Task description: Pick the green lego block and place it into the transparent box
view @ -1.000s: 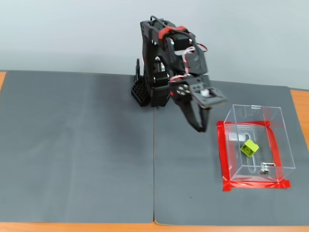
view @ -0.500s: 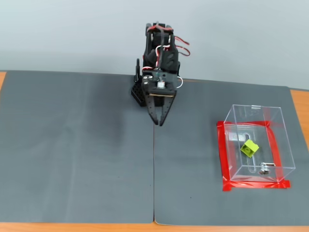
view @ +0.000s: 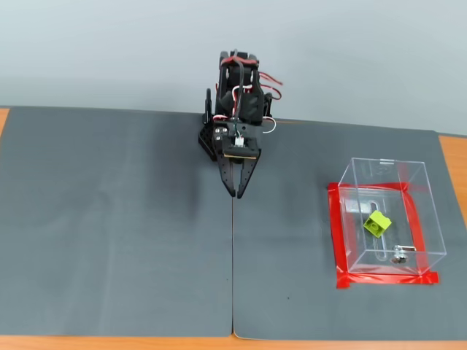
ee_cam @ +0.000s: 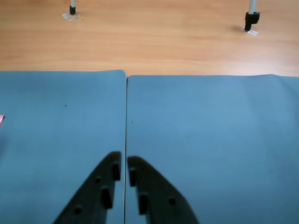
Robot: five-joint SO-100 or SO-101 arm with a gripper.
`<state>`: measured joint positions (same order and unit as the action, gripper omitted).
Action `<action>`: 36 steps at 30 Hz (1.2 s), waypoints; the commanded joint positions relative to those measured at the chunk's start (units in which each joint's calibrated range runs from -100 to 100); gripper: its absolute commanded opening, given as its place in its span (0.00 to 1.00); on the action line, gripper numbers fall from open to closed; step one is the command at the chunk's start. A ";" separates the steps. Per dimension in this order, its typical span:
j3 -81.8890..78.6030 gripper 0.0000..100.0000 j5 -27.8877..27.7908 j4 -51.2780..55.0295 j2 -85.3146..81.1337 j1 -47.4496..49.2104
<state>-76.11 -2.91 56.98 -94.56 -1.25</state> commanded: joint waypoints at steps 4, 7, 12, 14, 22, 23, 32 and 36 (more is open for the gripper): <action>-6.79 0.02 -0.14 -0.64 -4.93 0.17; -9.33 0.02 -0.14 -0.64 -4.76 0.17; -13.94 0.02 -0.14 -0.64 -4.76 0.25; -16.29 0.02 -0.14 -0.64 -4.76 0.25; -21.90 0.02 -0.09 -0.64 -4.84 0.25; -21.90 0.02 0.12 -0.64 -4.84 0.25; -20.63 0.02 0.28 3.35 -4.84 0.25; -17.56 0.02 0.38 13.68 -4.84 0.25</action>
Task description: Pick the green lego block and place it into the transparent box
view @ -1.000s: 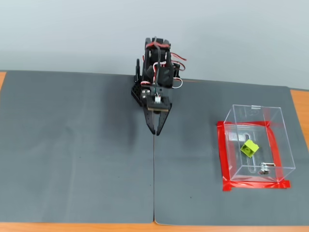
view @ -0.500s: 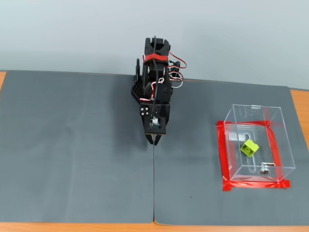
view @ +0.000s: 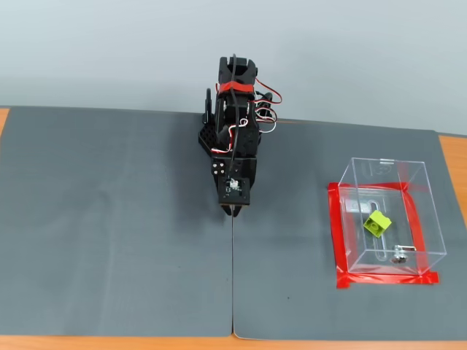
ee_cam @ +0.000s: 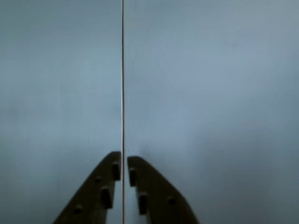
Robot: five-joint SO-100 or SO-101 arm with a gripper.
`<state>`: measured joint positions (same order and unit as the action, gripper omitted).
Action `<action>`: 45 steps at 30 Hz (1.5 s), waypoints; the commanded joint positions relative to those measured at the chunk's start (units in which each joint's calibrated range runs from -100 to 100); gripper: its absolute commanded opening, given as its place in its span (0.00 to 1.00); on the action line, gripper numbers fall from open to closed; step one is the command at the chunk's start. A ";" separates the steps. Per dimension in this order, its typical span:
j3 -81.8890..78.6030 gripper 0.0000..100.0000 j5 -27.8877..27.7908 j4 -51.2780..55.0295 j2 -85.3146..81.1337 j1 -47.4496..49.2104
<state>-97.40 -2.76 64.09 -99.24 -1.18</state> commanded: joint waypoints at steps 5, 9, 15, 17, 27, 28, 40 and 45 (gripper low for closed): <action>4.81 0.02 0.18 10.13 -0.09 -0.42; 4.81 0.02 -0.08 10.13 -0.09 -0.13; 4.81 0.02 -0.08 10.13 -0.09 -0.13; 4.81 0.02 -0.08 10.13 -0.09 -0.13; 4.81 0.02 -0.08 10.13 -0.09 -0.05; 4.81 0.02 -0.08 10.13 -0.09 -0.05; 4.81 0.02 -0.08 10.13 -0.09 -0.05; 4.81 0.02 -0.08 10.13 -0.09 -0.05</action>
